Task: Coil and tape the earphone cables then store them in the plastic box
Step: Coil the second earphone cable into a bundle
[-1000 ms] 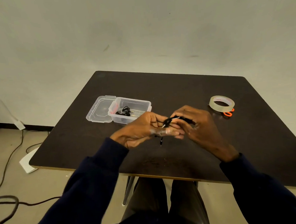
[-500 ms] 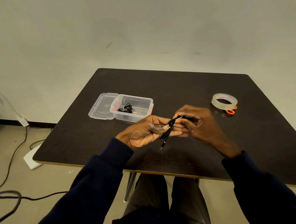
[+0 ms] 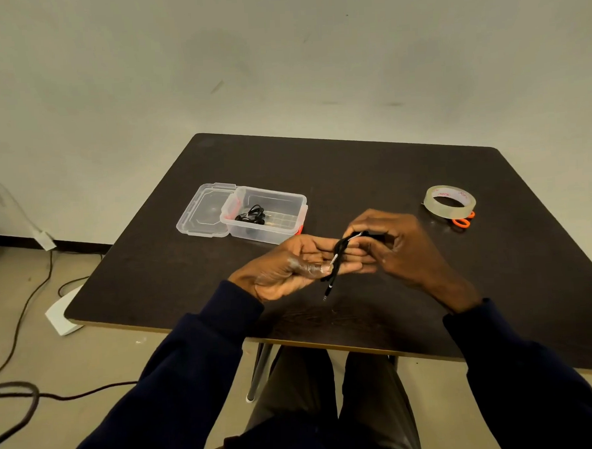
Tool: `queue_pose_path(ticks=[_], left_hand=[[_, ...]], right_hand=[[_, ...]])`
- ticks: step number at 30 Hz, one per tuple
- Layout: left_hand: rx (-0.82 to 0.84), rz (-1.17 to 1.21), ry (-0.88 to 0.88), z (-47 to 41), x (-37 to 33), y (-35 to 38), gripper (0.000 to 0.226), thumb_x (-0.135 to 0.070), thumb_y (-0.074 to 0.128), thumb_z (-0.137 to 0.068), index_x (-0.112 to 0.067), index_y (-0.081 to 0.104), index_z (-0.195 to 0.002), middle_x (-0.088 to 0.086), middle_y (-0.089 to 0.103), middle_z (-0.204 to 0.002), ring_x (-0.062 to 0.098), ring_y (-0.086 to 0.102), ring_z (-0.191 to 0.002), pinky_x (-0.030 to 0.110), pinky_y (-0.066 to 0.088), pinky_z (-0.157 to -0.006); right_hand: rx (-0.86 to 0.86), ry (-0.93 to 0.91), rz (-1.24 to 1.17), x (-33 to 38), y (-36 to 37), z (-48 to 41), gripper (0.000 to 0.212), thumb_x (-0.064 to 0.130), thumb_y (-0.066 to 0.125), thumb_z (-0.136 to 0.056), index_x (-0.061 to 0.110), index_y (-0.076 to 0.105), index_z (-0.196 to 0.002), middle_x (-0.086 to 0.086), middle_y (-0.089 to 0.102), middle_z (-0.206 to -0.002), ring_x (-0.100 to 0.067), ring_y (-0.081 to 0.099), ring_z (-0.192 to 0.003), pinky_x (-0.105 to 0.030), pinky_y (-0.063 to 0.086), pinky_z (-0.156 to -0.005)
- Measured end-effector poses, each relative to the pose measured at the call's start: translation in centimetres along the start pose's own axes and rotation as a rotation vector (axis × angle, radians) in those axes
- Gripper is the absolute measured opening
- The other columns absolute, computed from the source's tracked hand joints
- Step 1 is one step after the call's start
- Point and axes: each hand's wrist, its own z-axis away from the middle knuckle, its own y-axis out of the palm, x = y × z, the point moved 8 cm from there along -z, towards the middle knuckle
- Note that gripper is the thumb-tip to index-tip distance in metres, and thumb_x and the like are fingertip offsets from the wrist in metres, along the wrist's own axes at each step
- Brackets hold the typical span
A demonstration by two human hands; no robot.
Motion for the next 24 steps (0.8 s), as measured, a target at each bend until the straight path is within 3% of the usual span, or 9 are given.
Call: queue_pose_path(ticks=[2,4,7,11,14,17,20,24], left_hand=[[-0.036,-0.086,0.015,-0.1,-0.1,-0.2,0.045,0.017,0.046,-0.096,0.012,0.05,-0.141,0.029,0.056,-0.144,0.038,0.054,-0.137,0.04,0.041,-0.118],[-0.164,-0.166,0.077,-0.1,-0.6,-0.9,0.028,0.0,0.049,-0.104,0.007,0.065,-0.126,0.028,0.064,-0.133,0.036,0.064,-0.126,0.036,0.053,-0.106],[-0.459,-0.047,0.184,-0.1,-0.9,-2.4,0.045,-0.03,0.057,-0.104,0.011,0.073,-0.1,0.036,0.07,-0.111,0.042,0.075,-0.1,0.036,0.063,-0.084],[-0.692,-0.136,0.327,0.3,-0.7,-3.3,0.039,-0.027,0.064,-0.102,0.01,0.074,-0.094,0.032,0.075,-0.098,0.038,0.078,-0.085,0.04,0.065,-0.08],[-0.823,-0.241,0.439,1.6,-1.9,-4.0,0.024,-0.022,0.069,-0.098,-0.003,0.08,-0.086,0.02,0.078,-0.092,0.028,0.078,-0.085,0.032,0.064,-0.08],[-0.734,-0.278,0.406,2.0,-2.1,-4.1,0.015,-0.014,0.067,-0.098,-0.007,0.08,-0.095,0.013,0.079,-0.1,0.023,0.077,-0.097,0.028,0.061,-0.083],[-0.672,-0.456,0.349,2.0,-1.3,-4.0,0.015,-0.009,0.068,-0.096,-0.007,0.078,-0.106,0.012,0.078,-0.108,0.024,0.074,-0.106,0.037,0.06,-0.093],[-0.622,-0.405,0.31,1.6,-0.4,-3.7,0.03,-0.022,0.075,-0.086,-0.006,0.076,-0.11,0.016,0.078,-0.107,0.031,0.074,-0.108,0.047,0.057,-0.1]], right_hand=[[0.012,-0.006,0.011,0.2,0.2,-0.1,0.018,-0.008,0.069,-0.089,0.002,0.077,-0.102,-0.005,0.071,-0.098,-0.013,0.069,-0.091,-0.026,0.057,-0.081],[0.012,-0.011,0.018,0.2,0.3,0.0,0.018,-0.009,0.069,-0.089,0.002,0.077,-0.101,-0.005,0.07,-0.097,-0.015,0.069,-0.09,-0.03,0.057,-0.079],[0.0,-0.003,0.033,0.1,0.6,0.0,0.016,-0.007,0.07,-0.09,0.001,0.077,-0.102,-0.007,0.071,-0.097,-0.016,0.069,-0.09,-0.035,0.057,-0.078],[0.0,0.01,0.066,-0.1,1.0,-0.2,0.013,0.0,0.07,-0.092,0.001,0.077,-0.103,-0.008,0.072,-0.097,-0.017,0.069,-0.089,-0.036,0.057,-0.079],[-0.018,0.056,0.066,-0.6,0.2,-0.5,0.013,0.006,0.07,-0.093,0.002,0.077,-0.103,-0.007,0.072,-0.098,-0.016,0.07,-0.088,-0.037,0.058,-0.079],[-0.07,0.144,0.037,-1.8,-1.1,-0.5,0.011,0.005,0.071,-0.093,0.004,0.078,-0.101,-0.005,0.073,-0.094,-0.014,0.07,-0.086,-0.035,0.057,-0.078],[-0.064,0.204,0.02,-2.3,-1.0,-0.7,0.009,0.006,0.073,-0.093,0.006,0.079,-0.099,-0.003,0.073,-0.09,-0.012,0.071,-0.083,-0.028,0.057,-0.076],[-0.026,0.282,0.013,-3.0,-0.1,-0.9,0.009,0.011,0.074,-0.092,0.012,0.081,-0.098,0.004,0.075,-0.09,-0.006,0.071,-0.083,-0.02,0.056,-0.075]])
